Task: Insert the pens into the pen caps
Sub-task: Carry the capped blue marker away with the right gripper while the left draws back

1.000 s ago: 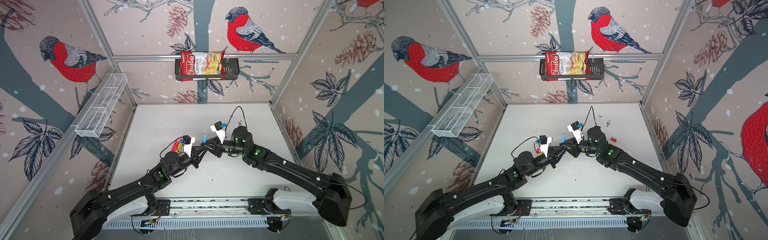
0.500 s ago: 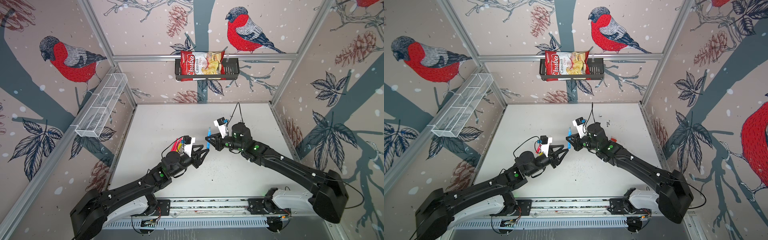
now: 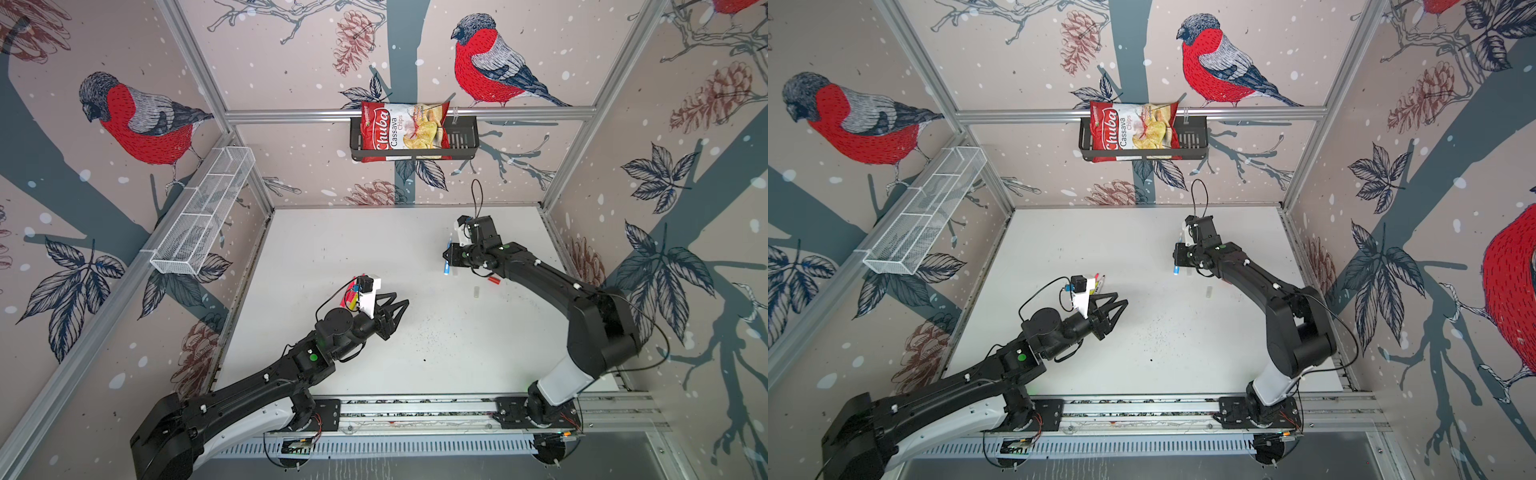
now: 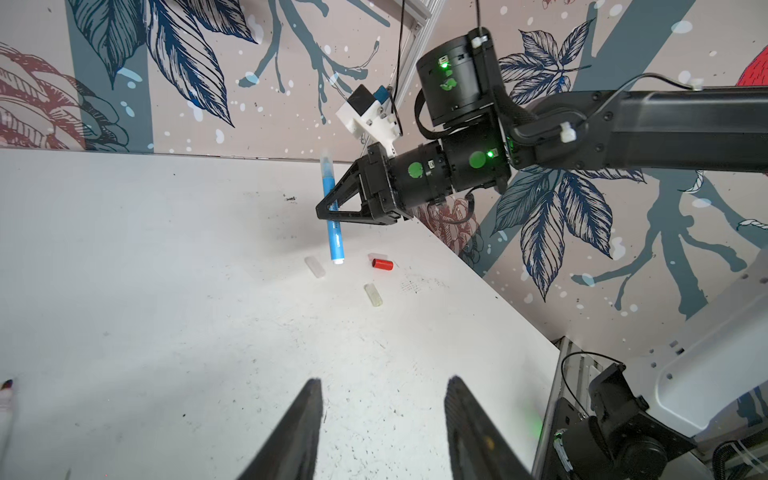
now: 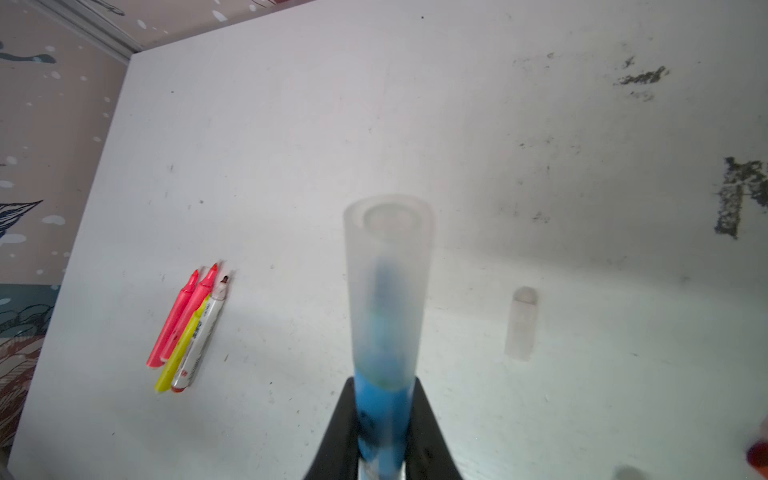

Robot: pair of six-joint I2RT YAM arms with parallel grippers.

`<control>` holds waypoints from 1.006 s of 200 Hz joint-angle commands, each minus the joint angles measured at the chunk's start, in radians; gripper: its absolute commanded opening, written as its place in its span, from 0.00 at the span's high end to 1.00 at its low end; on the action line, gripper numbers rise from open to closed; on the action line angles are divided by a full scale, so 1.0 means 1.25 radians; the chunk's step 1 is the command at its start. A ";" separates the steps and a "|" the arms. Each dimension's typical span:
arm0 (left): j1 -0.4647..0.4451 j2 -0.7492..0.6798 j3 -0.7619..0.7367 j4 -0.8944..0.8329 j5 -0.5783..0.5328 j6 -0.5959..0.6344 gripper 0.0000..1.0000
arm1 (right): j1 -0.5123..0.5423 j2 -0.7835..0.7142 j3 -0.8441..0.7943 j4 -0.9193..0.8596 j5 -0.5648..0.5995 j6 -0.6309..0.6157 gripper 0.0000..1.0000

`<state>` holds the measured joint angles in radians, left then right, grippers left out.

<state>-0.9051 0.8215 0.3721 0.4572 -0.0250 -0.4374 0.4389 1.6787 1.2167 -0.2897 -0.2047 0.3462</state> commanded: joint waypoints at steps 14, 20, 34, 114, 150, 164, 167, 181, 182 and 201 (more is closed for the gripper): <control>0.000 -0.021 0.000 -0.014 -0.018 0.011 0.51 | -0.028 0.109 0.127 -0.115 0.084 -0.027 0.95; 0.000 -0.022 0.003 -0.022 -0.018 0.012 0.51 | -0.029 0.129 0.152 -0.129 0.103 -0.028 0.95; 0.000 -0.026 0.004 -0.032 -0.022 0.013 0.51 | -0.034 0.178 0.216 -0.172 0.132 -0.034 0.94; 0.000 -0.073 -0.010 -0.053 -0.040 0.011 0.51 | -0.057 0.436 0.559 -0.403 0.323 -0.068 0.92; 0.000 -0.115 -0.037 -0.053 -0.043 -0.001 0.51 | -0.073 0.517 0.660 -0.451 0.341 -0.081 0.92; 0.000 -0.131 -0.048 -0.056 -0.044 -0.004 0.51 | -0.080 0.537 0.680 -0.456 0.340 -0.082 0.92; 0.000 -0.133 -0.050 -0.056 -0.044 -0.005 0.51 | -0.080 0.541 0.683 -0.457 0.339 -0.083 0.92; 0.000 -0.143 -0.055 -0.060 -0.048 -0.005 0.51 | -0.085 0.558 0.697 -0.462 0.339 -0.083 0.92; 0.000 -0.143 -0.055 -0.060 -0.048 -0.005 0.51 | -0.085 0.559 0.698 -0.462 0.339 -0.082 0.92; 0.000 -0.143 -0.053 -0.068 -0.051 -0.002 0.51 | -0.090 0.577 0.710 -0.467 0.336 -0.080 0.91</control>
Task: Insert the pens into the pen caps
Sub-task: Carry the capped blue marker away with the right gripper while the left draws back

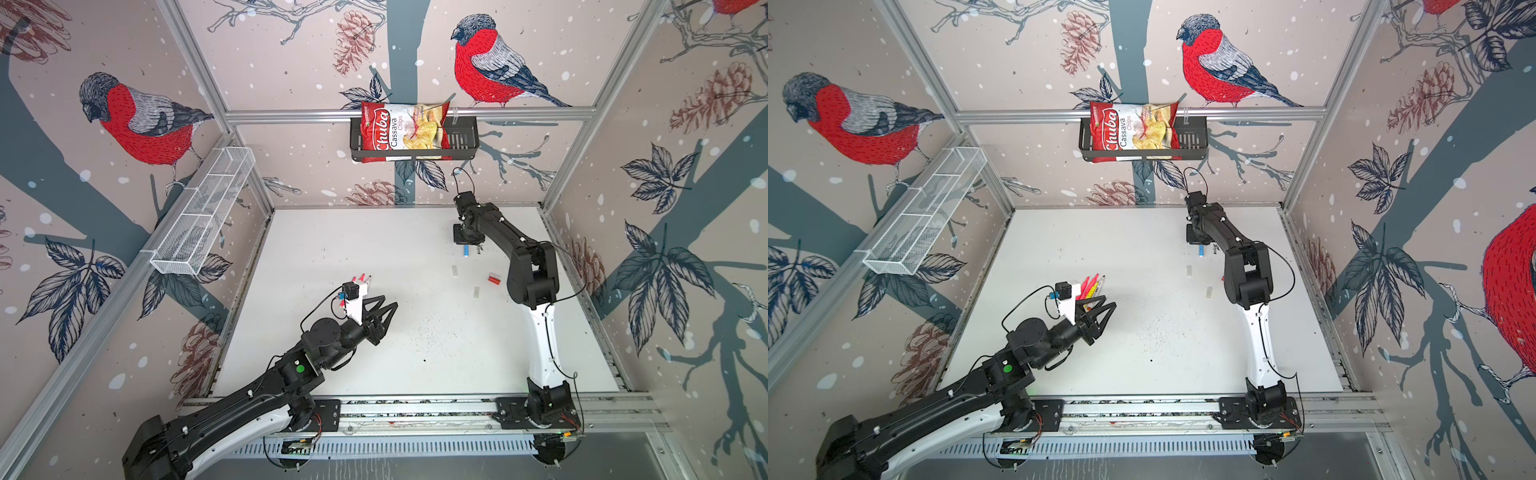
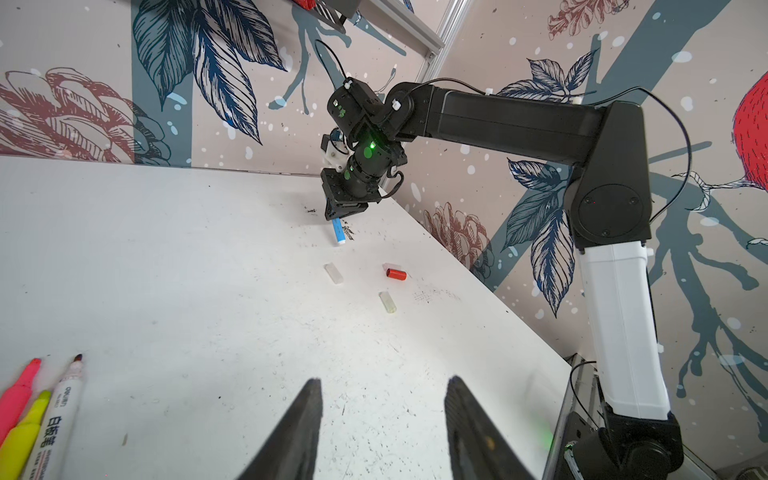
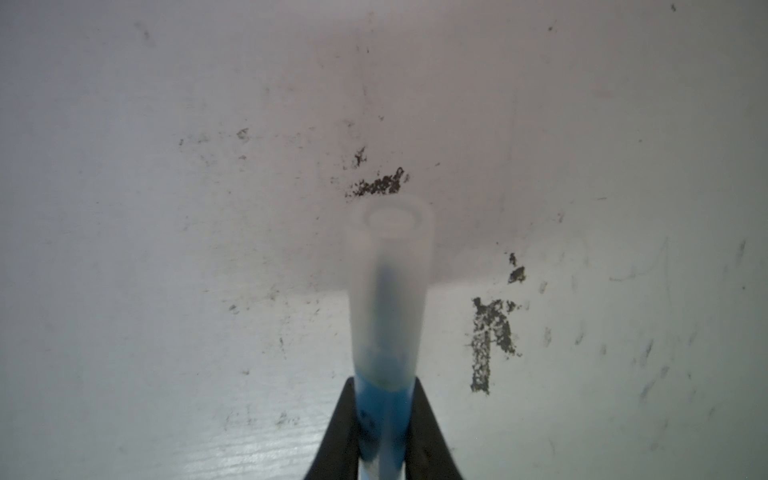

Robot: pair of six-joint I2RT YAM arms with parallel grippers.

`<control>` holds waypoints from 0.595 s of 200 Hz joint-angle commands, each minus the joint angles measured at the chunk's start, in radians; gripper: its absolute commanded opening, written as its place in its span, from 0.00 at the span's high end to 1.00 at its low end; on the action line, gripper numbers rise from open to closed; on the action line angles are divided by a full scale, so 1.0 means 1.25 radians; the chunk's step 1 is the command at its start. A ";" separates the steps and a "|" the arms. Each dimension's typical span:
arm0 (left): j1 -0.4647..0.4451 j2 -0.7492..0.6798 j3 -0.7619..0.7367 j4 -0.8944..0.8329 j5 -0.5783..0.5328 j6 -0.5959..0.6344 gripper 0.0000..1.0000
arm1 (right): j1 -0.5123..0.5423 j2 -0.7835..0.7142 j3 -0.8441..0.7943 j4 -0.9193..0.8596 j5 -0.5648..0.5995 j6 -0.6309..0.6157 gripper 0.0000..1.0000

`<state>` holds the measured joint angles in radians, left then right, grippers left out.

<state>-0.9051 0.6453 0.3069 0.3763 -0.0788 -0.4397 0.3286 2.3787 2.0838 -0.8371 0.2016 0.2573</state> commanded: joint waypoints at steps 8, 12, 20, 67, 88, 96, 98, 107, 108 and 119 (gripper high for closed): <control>0.000 -0.001 0.001 -0.004 -0.008 0.003 0.51 | -0.003 0.024 0.023 -0.033 0.008 -0.009 0.91; 0.000 0.000 0.002 -0.003 -0.008 0.004 0.51 | -0.004 0.027 0.026 -0.034 0.008 -0.011 0.91; 0.000 0.002 0.004 -0.005 -0.008 0.005 0.51 | -0.006 0.034 0.034 -0.039 0.011 -0.010 0.91; 0.001 0.009 0.008 -0.003 -0.007 0.010 0.51 | -0.008 0.052 0.054 -0.051 0.029 -0.012 0.86; 0.000 0.010 0.010 -0.006 -0.006 0.011 0.51 | -0.010 0.052 0.052 -0.050 0.030 -0.011 0.79; 0.000 0.011 0.012 -0.008 -0.007 0.011 0.51 | -0.009 0.051 0.052 -0.050 0.030 -0.011 0.75; 0.001 0.011 0.012 -0.008 -0.006 0.011 0.51 | -0.010 0.050 0.051 -0.050 0.029 -0.011 0.74; 0.000 0.012 0.014 -0.008 -0.008 0.013 0.51 | -0.008 0.049 0.052 -0.049 0.029 -0.012 0.69; 0.000 0.012 0.014 -0.009 -0.008 0.013 0.51 | -0.009 0.049 0.052 -0.049 0.029 -0.012 0.68; 0.000 0.014 0.016 -0.011 -0.008 0.013 0.51 | -0.008 0.044 0.051 -0.047 0.029 -0.012 0.63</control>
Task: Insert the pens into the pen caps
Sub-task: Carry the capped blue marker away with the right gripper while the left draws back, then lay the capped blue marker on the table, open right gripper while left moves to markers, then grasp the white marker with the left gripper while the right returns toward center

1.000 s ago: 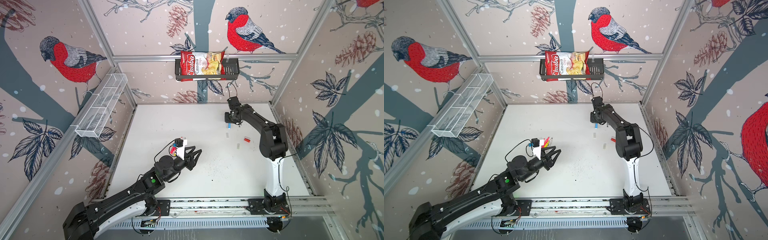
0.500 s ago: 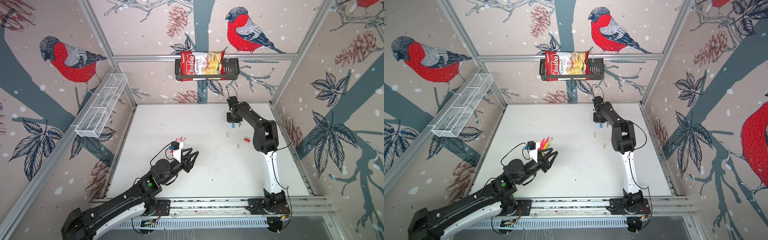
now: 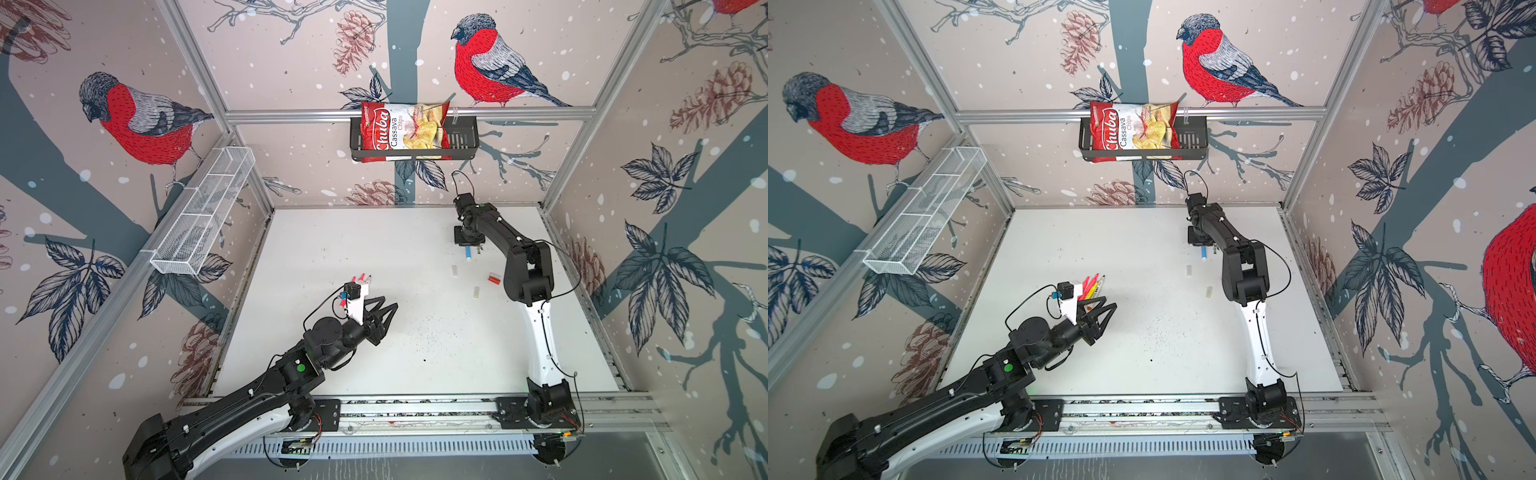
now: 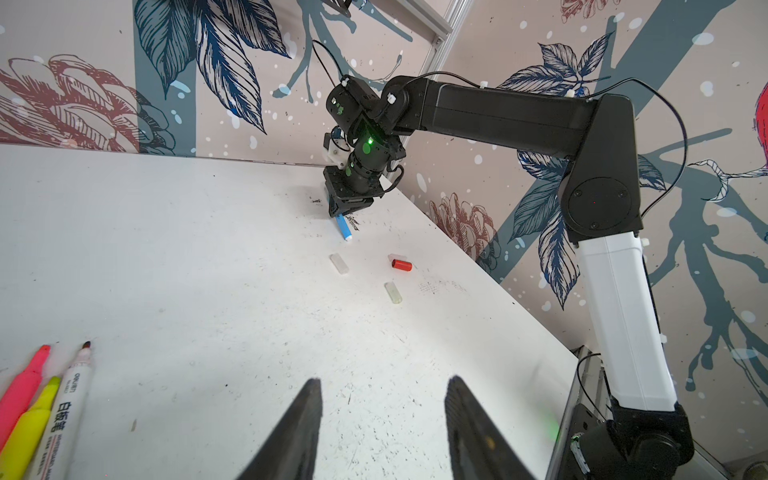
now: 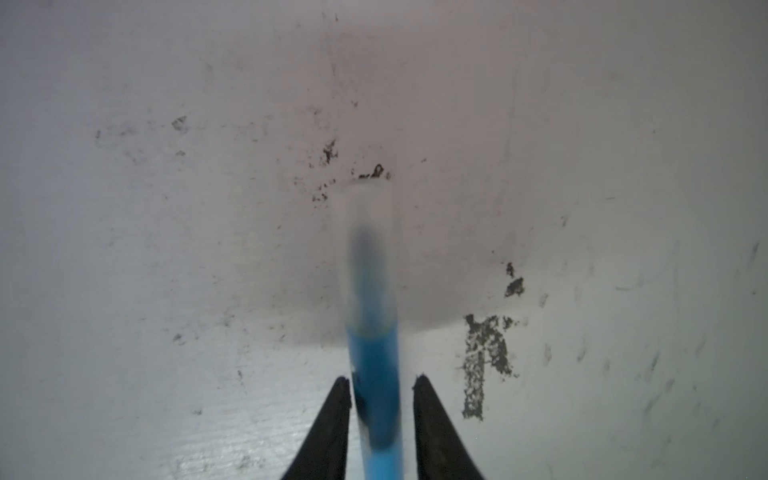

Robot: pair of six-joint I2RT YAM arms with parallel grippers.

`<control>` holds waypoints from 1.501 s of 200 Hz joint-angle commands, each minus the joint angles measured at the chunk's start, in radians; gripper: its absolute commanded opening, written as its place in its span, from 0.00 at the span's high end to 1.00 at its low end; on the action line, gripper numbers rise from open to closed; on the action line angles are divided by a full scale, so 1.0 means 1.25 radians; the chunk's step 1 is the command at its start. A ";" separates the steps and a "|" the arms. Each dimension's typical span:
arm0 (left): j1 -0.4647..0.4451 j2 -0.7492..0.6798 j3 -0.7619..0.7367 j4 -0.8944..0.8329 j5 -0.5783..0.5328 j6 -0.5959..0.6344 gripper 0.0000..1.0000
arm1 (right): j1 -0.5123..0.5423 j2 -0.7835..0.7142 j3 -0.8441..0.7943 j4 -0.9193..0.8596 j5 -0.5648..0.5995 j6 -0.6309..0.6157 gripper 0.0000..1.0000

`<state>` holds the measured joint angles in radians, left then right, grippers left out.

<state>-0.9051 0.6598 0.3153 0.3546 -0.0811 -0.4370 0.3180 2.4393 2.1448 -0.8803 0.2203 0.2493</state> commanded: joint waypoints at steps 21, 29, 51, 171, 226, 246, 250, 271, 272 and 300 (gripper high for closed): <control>0.001 0.006 0.015 -0.003 -0.008 0.013 0.51 | 0.002 -0.020 -0.002 -0.010 0.014 -0.009 0.58; 0.000 0.008 0.016 -0.007 -0.009 0.013 0.51 | 0.004 -0.030 -0.008 -0.007 0.014 -0.008 0.58; 0.000 0.013 0.021 -0.015 -0.012 0.007 0.50 | 0.008 -0.082 -0.055 0.018 0.005 -0.005 0.58; 0.113 0.299 0.200 -0.244 -0.040 -0.080 0.46 | 0.087 -0.545 -0.487 0.300 -0.238 -0.009 0.55; 0.199 0.367 0.235 -0.286 -0.014 -0.063 0.46 | 0.090 -0.704 -0.642 0.386 -0.298 -0.003 0.50; 0.227 0.386 0.238 -0.298 -0.001 -0.074 0.45 | 0.091 -0.737 -0.677 0.399 -0.331 -0.010 0.50; 0.230 0.388 0.239 -0.300 0.001 -0.073 0.45 | 0.091 -0.746 -0.687 0.404 -0.337 -0.010 0.50; 0.242 0.403 0.241 -0.309 0.002 -0.067 0.45 | 0.092 -0.797 -0.748 0.452 -0.381 -0.008 0.49; 0.243 0.403 0.241 -0.310 0.002 -0.067 0.45 | 0.092 -0.801 -0.752 0.456 -0.384 -0.008 0.48; 0.265 0.432 0.237 -0.314 0.010 -0.057 0.45 | 0.092 -0.859 -0.829 0.519 -0.454 0.007 0.46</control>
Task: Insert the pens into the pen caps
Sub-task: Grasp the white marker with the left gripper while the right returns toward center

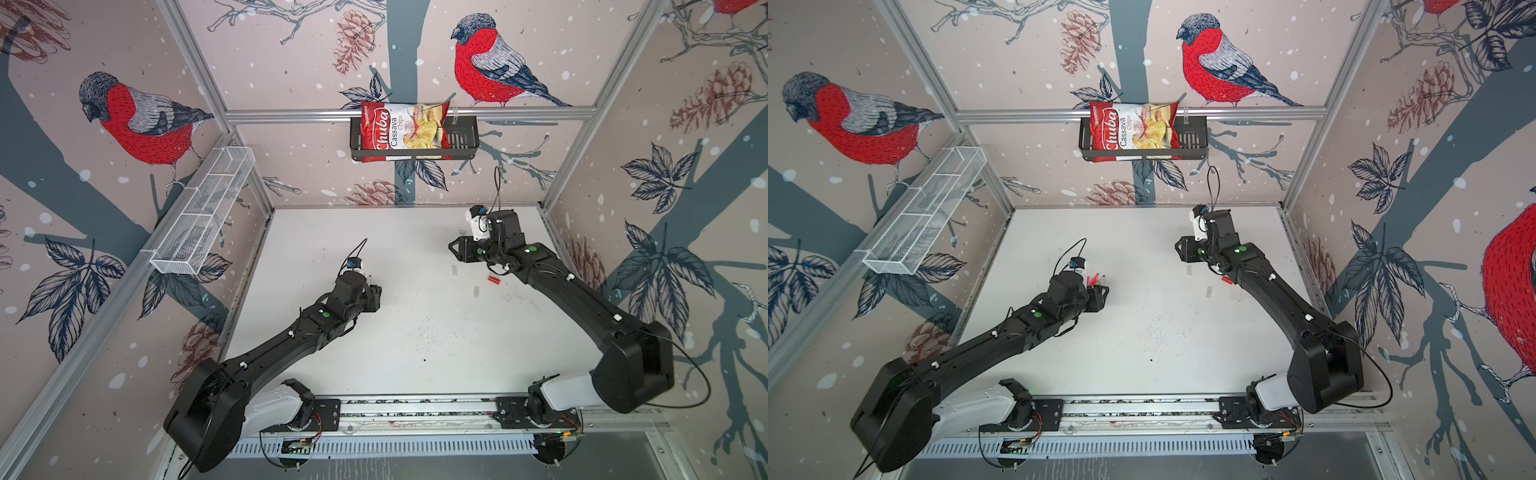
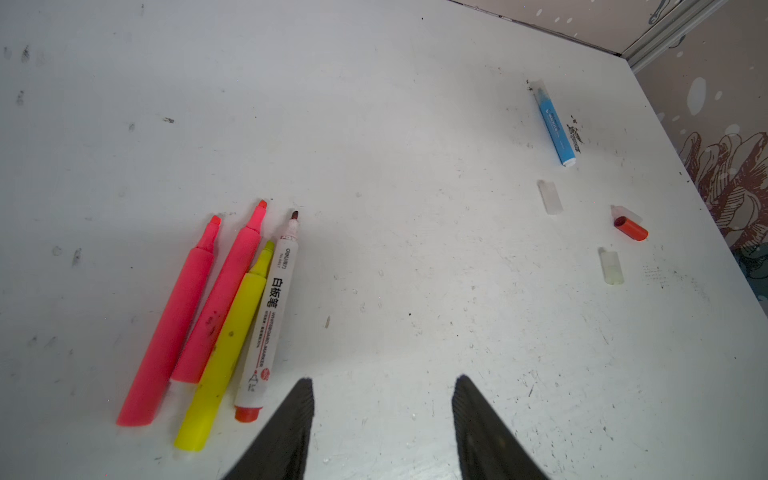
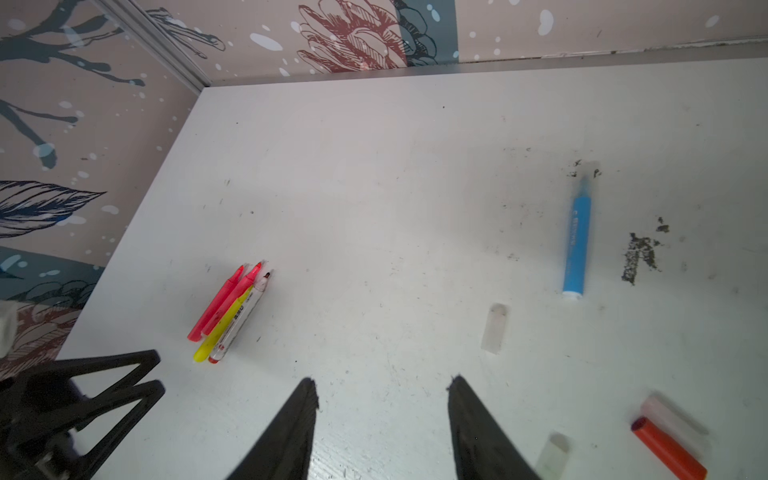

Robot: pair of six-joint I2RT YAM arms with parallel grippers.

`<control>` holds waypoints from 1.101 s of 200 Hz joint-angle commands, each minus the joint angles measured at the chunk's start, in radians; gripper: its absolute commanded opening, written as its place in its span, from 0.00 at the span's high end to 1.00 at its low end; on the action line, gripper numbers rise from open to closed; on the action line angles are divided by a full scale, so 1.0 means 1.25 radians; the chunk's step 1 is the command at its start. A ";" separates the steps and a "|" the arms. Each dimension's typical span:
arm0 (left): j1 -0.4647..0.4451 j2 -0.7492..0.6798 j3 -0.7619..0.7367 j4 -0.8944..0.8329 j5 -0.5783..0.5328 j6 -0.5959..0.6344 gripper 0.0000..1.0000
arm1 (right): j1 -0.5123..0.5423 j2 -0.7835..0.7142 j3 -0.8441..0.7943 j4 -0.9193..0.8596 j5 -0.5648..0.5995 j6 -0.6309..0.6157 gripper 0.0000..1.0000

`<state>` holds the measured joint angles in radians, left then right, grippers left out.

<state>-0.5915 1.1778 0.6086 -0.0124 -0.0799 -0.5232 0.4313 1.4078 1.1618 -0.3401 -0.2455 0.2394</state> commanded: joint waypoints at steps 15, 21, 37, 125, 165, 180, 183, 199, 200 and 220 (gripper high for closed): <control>0.026 0.037 0.003 -0.018 0.012 0.016 0.46 | 0.001 -0.053 -0.067 0.095 -0.092 0.021 0.46; 0.029 0.043 0.004 -0.018 0.008 0.014 0.47 | 0.000 -0.058 -0.075 0.095 -0.091 0.021 0.46; 0.036 0.067 0.010 -0.019 0.006 0.015 0.48 | 0.001 -0.071 -0.096 0.099 -0.091 0.024 0.47; 0.056 0.200 0.051 -0.017 -0.034 0.030 0.50 | -0.001 -0.118 -0.193 0.132 -0.087 0.055 0.47; 0.061 0.231 0.058 -0.018 -0.029 0.036 0.51 | -0.001 -0.120 -0.207 0.138 -0.085 0.059 0.47; 0.063 0.240 0.061 -0.018 -0.029 0.037 0.52 | -0.001 -0.121 -0.211 0.141 -0.088 0.062 0.47; 0.062 0.242 0.062 -0.019 -0.029 0.036 0.52 | -0.001 -0.120 -0.213 0.143 -0.089 0.063 0.47; 0.062 0.249 0.064 -0.020 -0.035 0.037 0.53 | -0.001 -0.120 -0.218 0.150 -0.097 0.064 0.47; 0.063 0.249 0.065 -0.020 -0.036 0.036 0.53 | -0.001 -0.120 -0.218 0.150 -0.097 0.064 0.47; 0.063 0.257 0.064 -0.020 -0.041 0.038 0.53 | -0.001 -0.141 -0.224 0.152 -0.098 0.066 0.47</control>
<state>-0.5163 1.4895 0.6811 -0.0368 -0.1123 -0.4896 0.4305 1.2591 0.8890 -0.1867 -0.3504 0.3141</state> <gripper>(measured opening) 0.470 0.528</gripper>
